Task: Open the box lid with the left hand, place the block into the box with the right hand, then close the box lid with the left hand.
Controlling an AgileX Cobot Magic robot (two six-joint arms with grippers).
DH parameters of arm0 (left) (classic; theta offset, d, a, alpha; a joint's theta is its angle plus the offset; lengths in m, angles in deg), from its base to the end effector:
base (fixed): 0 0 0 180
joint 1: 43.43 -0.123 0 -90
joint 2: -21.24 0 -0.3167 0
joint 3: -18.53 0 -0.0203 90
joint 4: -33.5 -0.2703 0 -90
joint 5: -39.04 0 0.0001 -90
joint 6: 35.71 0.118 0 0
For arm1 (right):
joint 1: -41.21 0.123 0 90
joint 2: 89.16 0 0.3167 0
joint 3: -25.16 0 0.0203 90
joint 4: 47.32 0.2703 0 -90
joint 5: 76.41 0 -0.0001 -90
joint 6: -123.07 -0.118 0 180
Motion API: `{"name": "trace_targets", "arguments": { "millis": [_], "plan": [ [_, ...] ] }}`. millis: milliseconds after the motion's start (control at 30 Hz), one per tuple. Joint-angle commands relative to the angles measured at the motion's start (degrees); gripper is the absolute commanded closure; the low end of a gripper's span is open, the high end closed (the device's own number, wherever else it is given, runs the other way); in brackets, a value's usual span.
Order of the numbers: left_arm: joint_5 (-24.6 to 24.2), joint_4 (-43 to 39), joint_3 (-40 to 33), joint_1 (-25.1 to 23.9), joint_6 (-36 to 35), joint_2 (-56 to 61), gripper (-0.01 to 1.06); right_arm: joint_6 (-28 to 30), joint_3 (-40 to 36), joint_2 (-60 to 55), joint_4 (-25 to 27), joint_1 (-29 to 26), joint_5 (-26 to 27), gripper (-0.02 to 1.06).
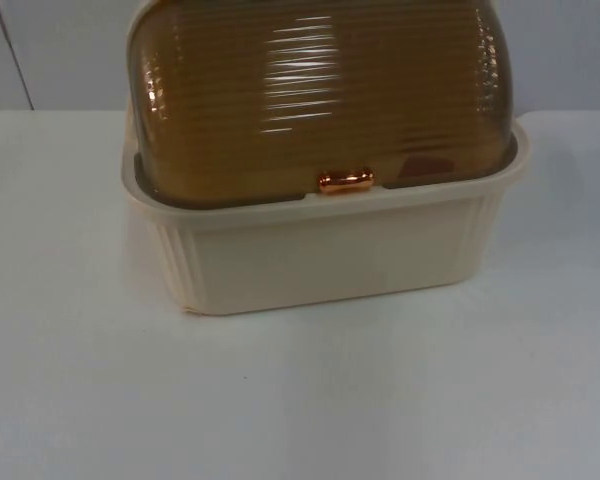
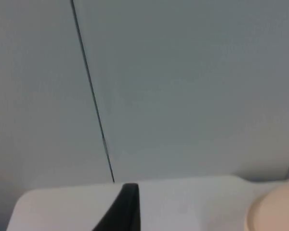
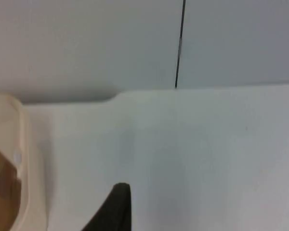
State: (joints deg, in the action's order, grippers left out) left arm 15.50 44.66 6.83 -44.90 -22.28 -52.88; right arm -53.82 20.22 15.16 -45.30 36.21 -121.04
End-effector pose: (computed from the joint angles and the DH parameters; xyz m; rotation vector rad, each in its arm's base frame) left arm 0.2928 -0.0016 0.4292 0.0808 1.8990 -0.0185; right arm 0.2805 -0.0216 0.4258 0.0495 2.1852 -0.0389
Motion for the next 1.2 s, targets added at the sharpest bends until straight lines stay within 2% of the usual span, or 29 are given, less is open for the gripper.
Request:
{"name": "trace_targets", "arguments": {
  "millis": [0, 233, 533, 867, 1167],
  "plan": [
    [-2.6, 0.2, 0.2, 0.9, 1.1, 0.4, 0.0, 1.7, 0.3, 1.8, 1.4, 0.3, -1.8, 0.0],
    [-4.4, 0.3, 0.2, 6.8, 2.8, 2.8, 0.0, 2.3, 0.3, 11.3, 1.2, 0.3, -2.4, 0.0],
    [-4.6, 3.0, 0.2, 6.9, 2.8, 13.3, 0.0, 1.8, 0.3, 25.6, -3.4, 0.1, -2.5, 0.0],
    [-8.0, 2.9, 0.2, 6.9, 2.8, 30.1, 0.0, -0.2, 0.3, 41.6, -3.4, 0.1, -3.2, 0.0],
    [-8.3, 2.9, 0.2, 6.9, 2.8, 45.9, 0.0, -0.6, 0.3, 50.7, -3.4, 0.1, -3.6, 0.0]
  ]
}}
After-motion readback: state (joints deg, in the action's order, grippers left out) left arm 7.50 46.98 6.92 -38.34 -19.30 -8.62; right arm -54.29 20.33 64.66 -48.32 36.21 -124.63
